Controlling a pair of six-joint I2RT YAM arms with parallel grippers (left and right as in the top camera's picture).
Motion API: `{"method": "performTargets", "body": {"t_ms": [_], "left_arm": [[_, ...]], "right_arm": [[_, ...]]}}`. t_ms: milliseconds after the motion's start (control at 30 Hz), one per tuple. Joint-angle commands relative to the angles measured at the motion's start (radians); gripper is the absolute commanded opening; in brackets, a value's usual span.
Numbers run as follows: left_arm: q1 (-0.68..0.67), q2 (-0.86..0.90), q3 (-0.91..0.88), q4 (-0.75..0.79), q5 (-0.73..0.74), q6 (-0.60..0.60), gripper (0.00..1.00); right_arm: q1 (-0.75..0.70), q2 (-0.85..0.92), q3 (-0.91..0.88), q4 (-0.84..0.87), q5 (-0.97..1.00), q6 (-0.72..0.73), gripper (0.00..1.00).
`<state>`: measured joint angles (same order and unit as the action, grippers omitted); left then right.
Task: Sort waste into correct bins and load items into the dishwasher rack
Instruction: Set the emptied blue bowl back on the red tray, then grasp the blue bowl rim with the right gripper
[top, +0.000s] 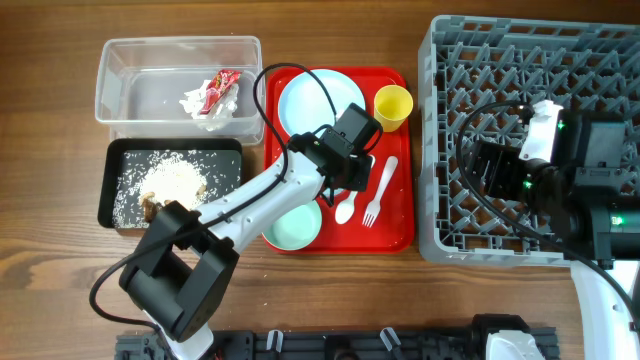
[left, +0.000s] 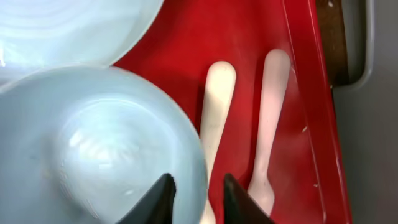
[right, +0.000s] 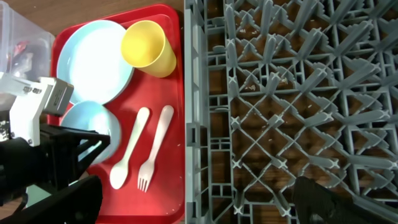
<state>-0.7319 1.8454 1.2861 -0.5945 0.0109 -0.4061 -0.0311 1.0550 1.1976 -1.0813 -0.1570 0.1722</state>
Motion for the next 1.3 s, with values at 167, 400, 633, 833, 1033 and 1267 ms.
{"method": "performTargets", "body": {"t_ms": [167,400,633,833,1033,1267], "left_arm": [[0.013,-0.047,0.05,-0.006,-0.001,-0.073,0.59],[0.052,-0.19,0.178,-0.208,-0.002,-0.049,0.7],[0.135,-0.385,0.185,-0.358,-0.039,0.035,0.83],[0.257,-0.48,0.185,-0.42,-0.08,0.04,0.92],[0.385,-0.478,0.185,-0.447,-0.092,0.04,1.0],[0.532,-0.475,0.185,-0.447,-0.092,0.04,1.0]], "right_arm": [[-0.003,0.002,0.018,0.032,-0.024,0.011,1.0],[0.024,0.003,0.018,0.054,-0.055,0.013,1.0],[0.129,0.034,0.018,0.093,-0.056,0.102,0.93],[0.279,0.15,0.018,0.14,-0.042,0.195,0.91],[0.405,0.334,0.018,0.174,-0.029,0.271,0.82],[0.481,0.516,0.018,0.249,0.028,0.285,0.68]]}}
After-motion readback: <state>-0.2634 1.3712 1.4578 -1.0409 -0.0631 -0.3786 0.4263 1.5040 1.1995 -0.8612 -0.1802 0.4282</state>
